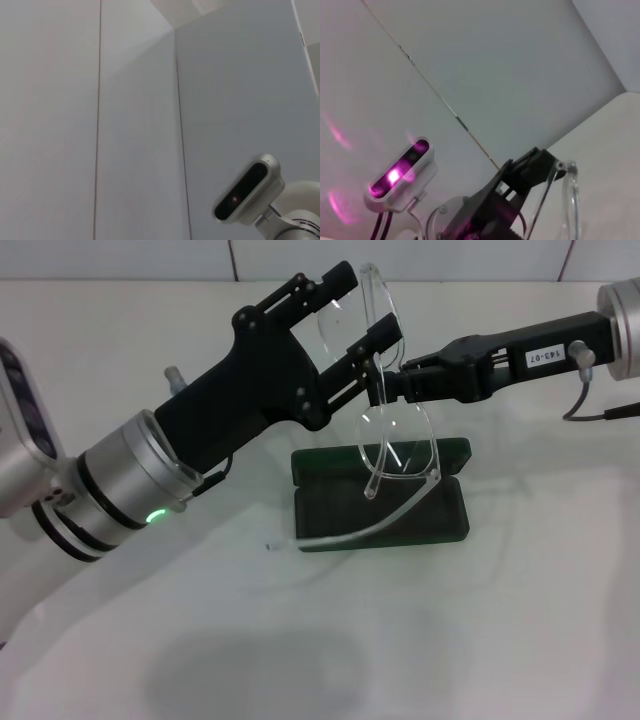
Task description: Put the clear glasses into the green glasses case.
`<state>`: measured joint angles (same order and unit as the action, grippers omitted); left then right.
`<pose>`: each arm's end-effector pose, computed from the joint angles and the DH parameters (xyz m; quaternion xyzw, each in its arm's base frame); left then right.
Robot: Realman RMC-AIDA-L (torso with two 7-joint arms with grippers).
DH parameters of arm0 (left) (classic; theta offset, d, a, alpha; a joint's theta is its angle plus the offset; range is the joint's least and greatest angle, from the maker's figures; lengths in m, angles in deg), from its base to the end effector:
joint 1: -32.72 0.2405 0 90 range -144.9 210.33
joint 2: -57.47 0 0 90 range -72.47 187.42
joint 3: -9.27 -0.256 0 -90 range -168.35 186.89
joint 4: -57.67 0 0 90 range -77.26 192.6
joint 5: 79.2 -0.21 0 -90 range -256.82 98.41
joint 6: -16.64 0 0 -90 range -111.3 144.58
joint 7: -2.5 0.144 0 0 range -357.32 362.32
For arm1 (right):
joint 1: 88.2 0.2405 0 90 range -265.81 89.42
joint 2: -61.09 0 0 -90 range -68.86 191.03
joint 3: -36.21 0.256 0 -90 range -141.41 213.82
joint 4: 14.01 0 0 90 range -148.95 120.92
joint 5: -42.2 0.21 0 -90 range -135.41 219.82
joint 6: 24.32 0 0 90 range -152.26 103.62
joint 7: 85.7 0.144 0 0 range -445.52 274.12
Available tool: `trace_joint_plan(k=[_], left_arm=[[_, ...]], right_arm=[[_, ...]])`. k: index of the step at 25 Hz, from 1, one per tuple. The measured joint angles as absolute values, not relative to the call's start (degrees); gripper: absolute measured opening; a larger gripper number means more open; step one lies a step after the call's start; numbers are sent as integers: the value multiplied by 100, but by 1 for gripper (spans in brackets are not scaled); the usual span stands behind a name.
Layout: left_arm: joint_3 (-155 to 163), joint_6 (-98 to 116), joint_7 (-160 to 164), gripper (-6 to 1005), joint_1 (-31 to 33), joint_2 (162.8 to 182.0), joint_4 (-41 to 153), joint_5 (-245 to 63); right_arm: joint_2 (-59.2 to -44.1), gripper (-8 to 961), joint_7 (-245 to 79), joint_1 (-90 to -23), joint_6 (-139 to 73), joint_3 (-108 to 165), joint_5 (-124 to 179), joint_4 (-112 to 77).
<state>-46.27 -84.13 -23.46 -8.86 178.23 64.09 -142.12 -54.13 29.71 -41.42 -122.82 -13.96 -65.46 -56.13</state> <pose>-0.1847 0.3071 -0.0552 -0.8130 -0.0335 -0.5299 0.2392 0.1343 0.3758 0.0199 0.9263 -0.2864 -0.2361 0.0644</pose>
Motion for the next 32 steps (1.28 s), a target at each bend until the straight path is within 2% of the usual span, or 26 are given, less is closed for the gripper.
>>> trace_joint_plan(k=[6,13,21,32], left_arm=[[-4358,-8695,-2375,604,-785,17823,6382,-14207],[-3760,-9266,-2430,603,-242,17808,6111,-14171],[-3779,-9270,-2566,603,300,17787,5869,-13788],[-5052,-9030,-2549,602,-322,17778,5866,-14276]], right_arm=[[-5384,114,2923,-4276,-12212,-1361,-6362,-5675],[-5284,114,2541,-4684,-12038,-1153,-5463,-5652],[-5313,114,1818,-5322,-12052,-328,-4231,-5519],[-5425,115,1345,-5174,-11979,-580,-4067,-5115]])
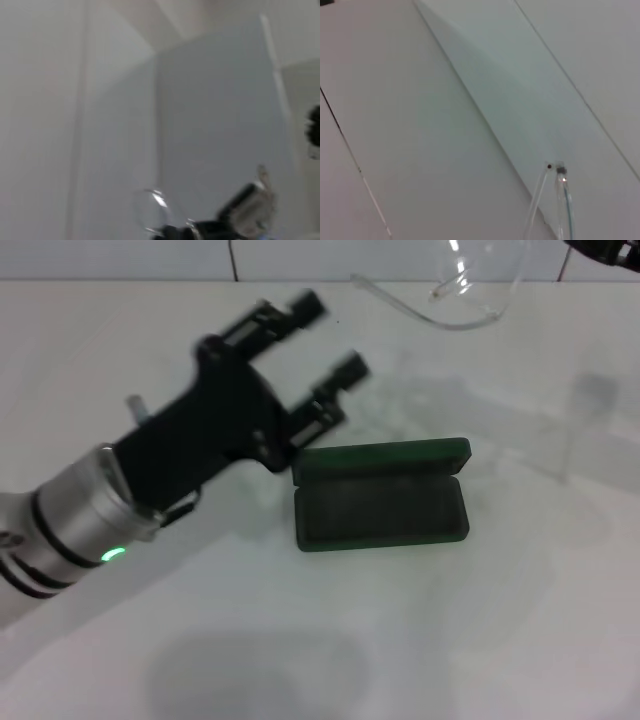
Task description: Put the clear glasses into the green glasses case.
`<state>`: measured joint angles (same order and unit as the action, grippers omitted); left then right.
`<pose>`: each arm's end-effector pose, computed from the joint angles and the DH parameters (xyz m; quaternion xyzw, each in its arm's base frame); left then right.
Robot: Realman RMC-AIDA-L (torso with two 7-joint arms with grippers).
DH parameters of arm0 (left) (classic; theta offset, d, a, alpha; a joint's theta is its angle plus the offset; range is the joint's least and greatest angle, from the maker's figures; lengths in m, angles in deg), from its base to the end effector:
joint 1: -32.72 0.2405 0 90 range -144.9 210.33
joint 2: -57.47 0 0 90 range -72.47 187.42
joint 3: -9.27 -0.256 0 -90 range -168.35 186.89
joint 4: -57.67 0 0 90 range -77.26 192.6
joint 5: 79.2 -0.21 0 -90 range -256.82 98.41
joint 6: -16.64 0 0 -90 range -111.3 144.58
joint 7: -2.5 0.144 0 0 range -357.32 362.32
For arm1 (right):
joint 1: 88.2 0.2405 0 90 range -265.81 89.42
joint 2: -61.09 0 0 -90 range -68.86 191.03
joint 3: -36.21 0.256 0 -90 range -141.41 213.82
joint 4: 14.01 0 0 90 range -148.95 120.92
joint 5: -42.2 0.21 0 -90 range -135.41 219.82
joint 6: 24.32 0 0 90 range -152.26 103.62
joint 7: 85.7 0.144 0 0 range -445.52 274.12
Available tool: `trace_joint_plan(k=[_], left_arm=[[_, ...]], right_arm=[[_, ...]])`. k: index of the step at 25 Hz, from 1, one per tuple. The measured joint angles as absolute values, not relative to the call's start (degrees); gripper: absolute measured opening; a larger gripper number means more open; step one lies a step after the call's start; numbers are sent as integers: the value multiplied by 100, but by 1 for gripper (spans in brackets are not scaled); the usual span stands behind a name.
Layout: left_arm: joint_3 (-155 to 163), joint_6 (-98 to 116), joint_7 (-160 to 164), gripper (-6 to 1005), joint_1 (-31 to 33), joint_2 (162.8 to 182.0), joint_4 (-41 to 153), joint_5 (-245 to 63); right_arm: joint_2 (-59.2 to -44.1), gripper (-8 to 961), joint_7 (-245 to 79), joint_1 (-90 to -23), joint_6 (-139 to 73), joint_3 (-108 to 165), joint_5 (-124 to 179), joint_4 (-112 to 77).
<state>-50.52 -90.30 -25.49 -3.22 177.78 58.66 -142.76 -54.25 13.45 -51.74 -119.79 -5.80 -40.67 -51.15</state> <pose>-0.1995 0.2836 -0.0407 -0.8088 -0.0078 -0.5484 0.2120 0.1776 0.3730 0.0716 -0.8307 0.2504 0.4915 0.0752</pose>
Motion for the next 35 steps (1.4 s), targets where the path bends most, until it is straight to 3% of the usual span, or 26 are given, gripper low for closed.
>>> trace_joint_plan(k=[12,35], left_arm=[[-6749,-8776,-2899,602,-347,17763,4897,-14356],[-6901,-8547,-3308,601,-487,17752,4385,-14316]], right_arm=[[-5449,115,1330,-5012,-11957,-608,-4012,-4901],[-5408,117,1199,-4705,-11358,-2294,-4584,-4836]])
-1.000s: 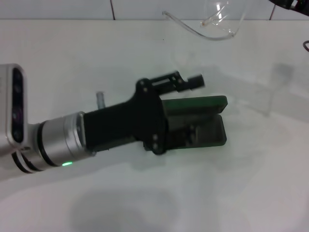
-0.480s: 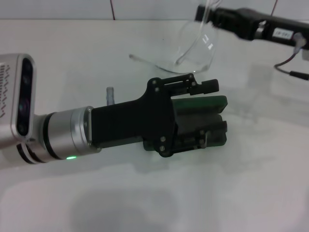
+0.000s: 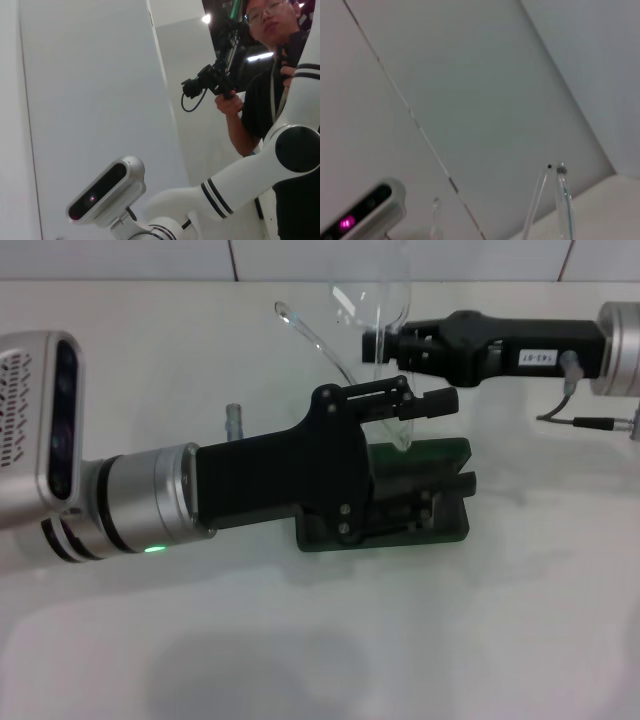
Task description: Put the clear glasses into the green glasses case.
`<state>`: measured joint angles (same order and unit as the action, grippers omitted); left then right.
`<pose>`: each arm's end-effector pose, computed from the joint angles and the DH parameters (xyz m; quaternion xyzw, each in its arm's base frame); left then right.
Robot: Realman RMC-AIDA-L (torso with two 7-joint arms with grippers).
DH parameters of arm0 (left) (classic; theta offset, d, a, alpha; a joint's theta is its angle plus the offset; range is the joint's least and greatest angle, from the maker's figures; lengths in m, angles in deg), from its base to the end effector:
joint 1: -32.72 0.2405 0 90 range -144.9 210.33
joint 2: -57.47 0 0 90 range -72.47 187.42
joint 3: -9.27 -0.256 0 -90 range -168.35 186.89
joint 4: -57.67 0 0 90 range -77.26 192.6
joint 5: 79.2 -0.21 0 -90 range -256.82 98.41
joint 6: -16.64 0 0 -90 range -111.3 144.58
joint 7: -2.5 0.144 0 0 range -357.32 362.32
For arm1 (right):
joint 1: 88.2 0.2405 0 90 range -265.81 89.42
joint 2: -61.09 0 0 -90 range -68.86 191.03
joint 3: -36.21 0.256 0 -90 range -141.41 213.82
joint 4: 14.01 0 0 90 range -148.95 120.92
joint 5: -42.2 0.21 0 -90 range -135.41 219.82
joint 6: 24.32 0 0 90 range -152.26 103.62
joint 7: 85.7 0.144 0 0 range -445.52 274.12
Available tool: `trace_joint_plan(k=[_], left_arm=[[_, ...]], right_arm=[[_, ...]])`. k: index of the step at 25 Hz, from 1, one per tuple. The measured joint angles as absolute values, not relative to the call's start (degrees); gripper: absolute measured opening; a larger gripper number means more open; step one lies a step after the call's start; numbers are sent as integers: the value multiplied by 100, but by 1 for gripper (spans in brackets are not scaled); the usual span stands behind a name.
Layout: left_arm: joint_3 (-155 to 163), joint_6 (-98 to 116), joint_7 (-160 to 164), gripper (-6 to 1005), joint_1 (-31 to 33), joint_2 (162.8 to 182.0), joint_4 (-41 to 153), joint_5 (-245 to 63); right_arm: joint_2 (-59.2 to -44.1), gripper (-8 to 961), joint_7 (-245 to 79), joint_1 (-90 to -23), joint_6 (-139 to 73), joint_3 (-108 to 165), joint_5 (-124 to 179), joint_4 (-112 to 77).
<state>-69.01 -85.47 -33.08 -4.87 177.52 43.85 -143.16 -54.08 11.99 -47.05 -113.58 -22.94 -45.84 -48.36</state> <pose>-0.1672 0.2884 -0.0568 -0.8697 0.0831 -0.4827 0.0600 0.1541 0.3736 0.0040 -0.9060 0.2395 0.3491 0.0008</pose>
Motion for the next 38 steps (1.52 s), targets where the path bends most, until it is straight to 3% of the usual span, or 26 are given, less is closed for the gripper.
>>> trace_joint_plan(k=[38], left_arm=[[-6877,-8347,-3397,600,-605,17757,4241,-14293]], right_arm=[[-5407,119,1684,-4209,-12550,-2548,-6336,-4874]])
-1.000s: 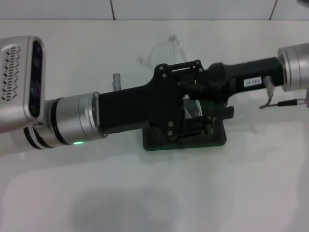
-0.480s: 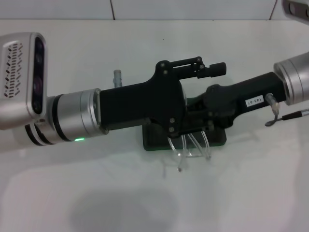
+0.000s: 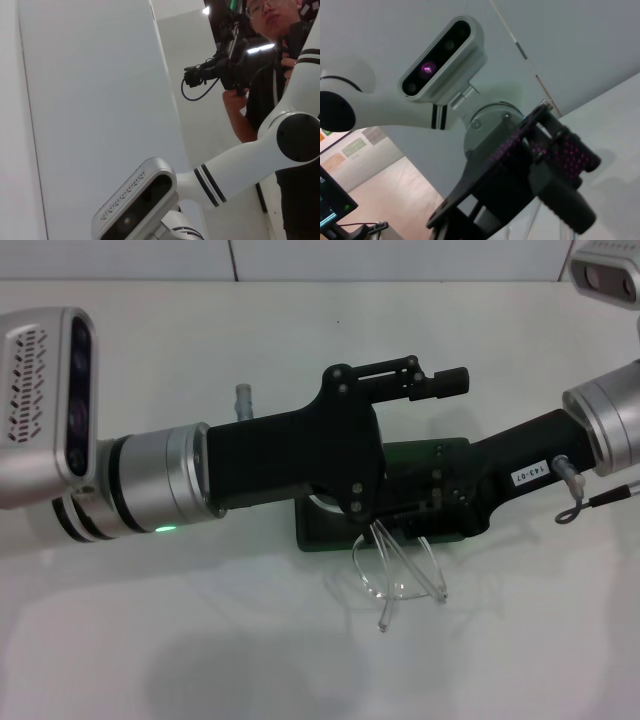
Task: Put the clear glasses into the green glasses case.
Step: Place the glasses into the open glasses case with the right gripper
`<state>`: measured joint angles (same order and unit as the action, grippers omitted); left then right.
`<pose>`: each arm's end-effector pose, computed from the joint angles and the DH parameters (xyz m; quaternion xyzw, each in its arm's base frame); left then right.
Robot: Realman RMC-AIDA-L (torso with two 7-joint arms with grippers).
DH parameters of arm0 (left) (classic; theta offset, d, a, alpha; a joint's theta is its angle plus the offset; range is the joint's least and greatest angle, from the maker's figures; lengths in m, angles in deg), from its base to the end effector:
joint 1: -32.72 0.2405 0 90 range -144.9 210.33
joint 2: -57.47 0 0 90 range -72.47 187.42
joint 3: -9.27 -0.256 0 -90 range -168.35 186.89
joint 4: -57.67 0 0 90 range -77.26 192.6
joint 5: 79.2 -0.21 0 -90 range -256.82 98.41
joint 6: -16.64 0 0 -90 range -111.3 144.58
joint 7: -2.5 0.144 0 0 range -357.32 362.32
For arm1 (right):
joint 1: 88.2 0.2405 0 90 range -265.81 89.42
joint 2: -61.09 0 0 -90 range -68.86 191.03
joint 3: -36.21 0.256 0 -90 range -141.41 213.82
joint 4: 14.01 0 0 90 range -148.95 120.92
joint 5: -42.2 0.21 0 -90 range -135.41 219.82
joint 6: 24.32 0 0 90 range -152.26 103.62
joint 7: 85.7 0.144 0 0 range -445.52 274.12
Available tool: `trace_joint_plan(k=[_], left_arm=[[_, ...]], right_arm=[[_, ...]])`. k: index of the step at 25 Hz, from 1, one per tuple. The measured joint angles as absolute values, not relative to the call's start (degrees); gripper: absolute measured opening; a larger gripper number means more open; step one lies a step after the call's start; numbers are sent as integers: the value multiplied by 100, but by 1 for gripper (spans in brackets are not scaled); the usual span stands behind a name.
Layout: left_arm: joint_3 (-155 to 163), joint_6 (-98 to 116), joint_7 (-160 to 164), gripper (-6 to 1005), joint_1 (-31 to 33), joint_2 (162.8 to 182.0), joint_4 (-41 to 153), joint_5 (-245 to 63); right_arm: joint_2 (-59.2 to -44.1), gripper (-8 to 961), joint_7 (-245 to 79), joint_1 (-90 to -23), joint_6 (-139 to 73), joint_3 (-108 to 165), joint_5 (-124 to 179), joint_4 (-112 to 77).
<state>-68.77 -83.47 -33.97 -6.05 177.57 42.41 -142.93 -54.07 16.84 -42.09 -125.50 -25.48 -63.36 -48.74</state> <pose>-0.1586 0.2981 -0.0570 -0.8721 0.0909 -0.4764 0.0653 0.1504 0.3416 -0.0184 0.9486 -0.2117 -0.1850 0.1453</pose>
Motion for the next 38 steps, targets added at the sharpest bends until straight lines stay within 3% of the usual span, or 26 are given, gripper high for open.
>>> trace_joint_plan(k=[12,24,38], left_arm=[[-6879,-9108,-3524,599,-393,17738,4234,-13657],[-6878,-9123,-6075,599,-475,17380,3836,-13904],[-6887,-8342,-7191,598,-573,17396,3798,-14037]], right_arm=[[-5366,119,1682,-4348,-12385,-1914,-6278,-4863],[-5345,120,1113,-4535,-12403,-1215,-5939,-4891],[-5410,121,872,-4554,-12649,-1277,-5814,-4940]])
